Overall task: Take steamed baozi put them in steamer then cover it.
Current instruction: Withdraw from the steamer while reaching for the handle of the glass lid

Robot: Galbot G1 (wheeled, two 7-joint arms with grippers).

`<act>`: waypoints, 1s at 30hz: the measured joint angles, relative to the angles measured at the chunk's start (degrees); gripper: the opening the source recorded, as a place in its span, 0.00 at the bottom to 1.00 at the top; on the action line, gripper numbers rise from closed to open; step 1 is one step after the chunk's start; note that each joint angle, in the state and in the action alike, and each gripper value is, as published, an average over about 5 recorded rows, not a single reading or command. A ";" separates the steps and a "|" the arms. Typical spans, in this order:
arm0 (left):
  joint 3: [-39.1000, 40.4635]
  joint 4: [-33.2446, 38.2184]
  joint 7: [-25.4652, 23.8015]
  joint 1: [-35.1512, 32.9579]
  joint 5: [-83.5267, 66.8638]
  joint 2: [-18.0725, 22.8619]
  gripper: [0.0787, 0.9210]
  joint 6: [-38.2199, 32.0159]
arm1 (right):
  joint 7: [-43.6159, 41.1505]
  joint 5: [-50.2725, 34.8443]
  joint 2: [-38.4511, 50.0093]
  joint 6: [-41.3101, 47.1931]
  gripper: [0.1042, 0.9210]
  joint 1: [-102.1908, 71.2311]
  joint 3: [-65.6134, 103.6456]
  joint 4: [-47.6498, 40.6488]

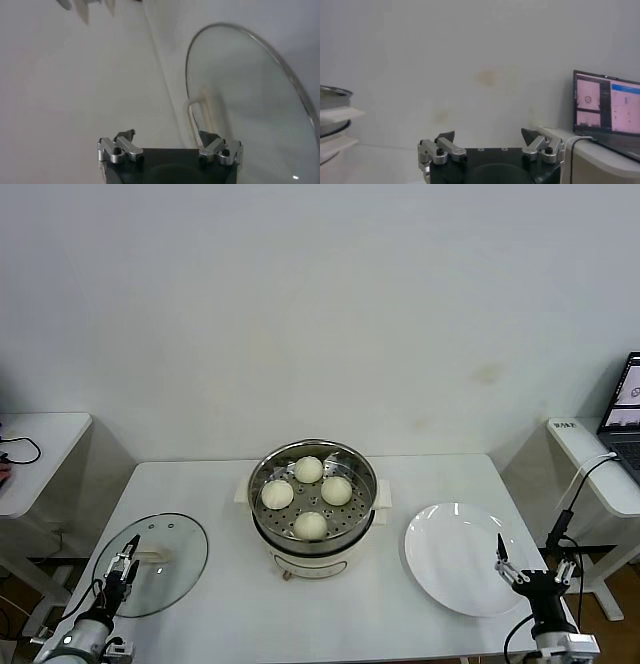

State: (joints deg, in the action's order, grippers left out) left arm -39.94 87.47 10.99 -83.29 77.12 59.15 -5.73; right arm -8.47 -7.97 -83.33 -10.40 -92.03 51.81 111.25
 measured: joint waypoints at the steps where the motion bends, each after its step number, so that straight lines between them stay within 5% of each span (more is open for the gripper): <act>1: 0.29 -0.55 -0.04 0.62 0.09 -0.06 0.88 0.00 | -0.01 0.08 -0.10 -0.03 0.88 -0.11 0.02 0.04; 30: 4.65 -9.69 -1.02 11.16 -1.12 -1.23 0.88 -0.17 | -0.13 1.58 -1.17 -0.33 0.88 -1.32 -0.14 0.25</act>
State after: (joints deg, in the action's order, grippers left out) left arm -35.28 77.78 9.97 -72.13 76.00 57.92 -5.90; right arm -8.60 -6.39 -84.50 -10.74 -93.35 51.68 111.50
